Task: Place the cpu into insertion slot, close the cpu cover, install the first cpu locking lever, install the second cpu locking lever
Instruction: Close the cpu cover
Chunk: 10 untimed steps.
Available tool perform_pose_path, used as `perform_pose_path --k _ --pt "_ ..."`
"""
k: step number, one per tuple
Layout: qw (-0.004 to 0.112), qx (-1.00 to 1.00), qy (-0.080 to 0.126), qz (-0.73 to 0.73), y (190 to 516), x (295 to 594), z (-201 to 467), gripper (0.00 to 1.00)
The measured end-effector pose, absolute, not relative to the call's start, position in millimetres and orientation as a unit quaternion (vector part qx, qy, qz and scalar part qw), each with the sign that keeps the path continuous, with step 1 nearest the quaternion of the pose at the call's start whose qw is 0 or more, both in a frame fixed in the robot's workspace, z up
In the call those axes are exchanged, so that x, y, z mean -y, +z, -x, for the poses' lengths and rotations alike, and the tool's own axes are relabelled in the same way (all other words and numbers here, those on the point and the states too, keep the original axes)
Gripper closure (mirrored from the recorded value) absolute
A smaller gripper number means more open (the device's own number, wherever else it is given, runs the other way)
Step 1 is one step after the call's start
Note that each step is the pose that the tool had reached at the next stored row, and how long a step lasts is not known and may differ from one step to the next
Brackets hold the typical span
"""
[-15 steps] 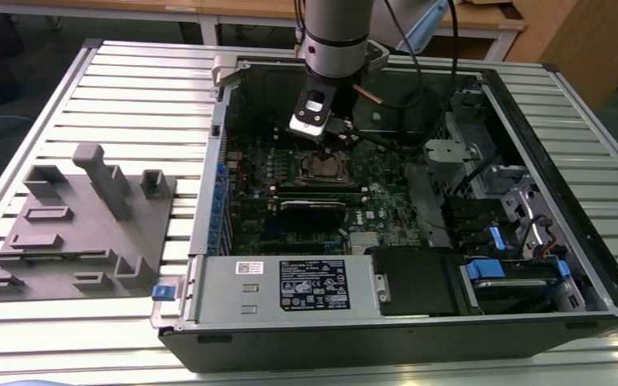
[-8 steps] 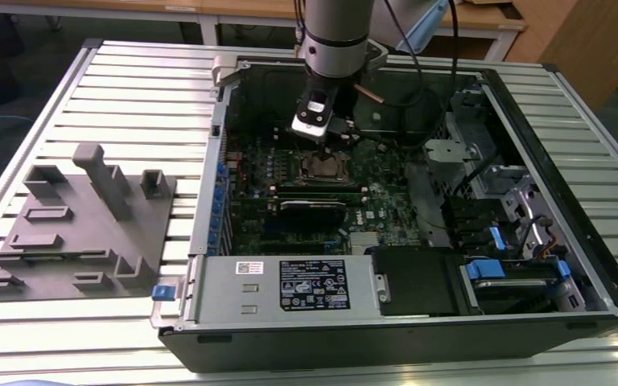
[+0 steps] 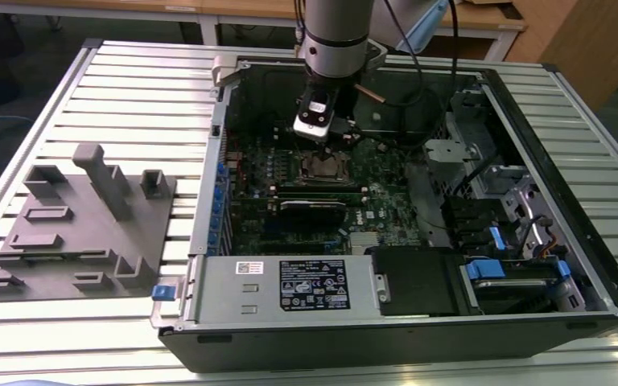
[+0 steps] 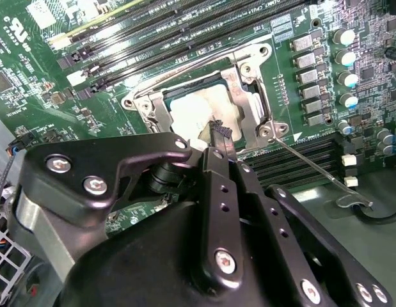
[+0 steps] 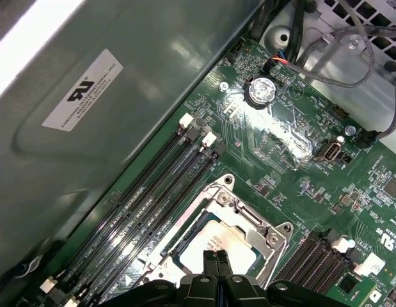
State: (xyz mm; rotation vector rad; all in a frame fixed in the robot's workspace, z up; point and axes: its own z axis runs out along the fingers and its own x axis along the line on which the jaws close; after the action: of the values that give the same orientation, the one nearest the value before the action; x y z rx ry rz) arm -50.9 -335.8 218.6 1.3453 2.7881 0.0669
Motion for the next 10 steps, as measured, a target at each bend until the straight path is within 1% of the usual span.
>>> perform_pose_path --k 6,10 --pt "0.023 -0.902 0.022 -0.431 218.6 335.8 50.9 0.89" --pt "0.022 -0.915 0.022 -0.403 218.5 335.8 50.9 0.89"
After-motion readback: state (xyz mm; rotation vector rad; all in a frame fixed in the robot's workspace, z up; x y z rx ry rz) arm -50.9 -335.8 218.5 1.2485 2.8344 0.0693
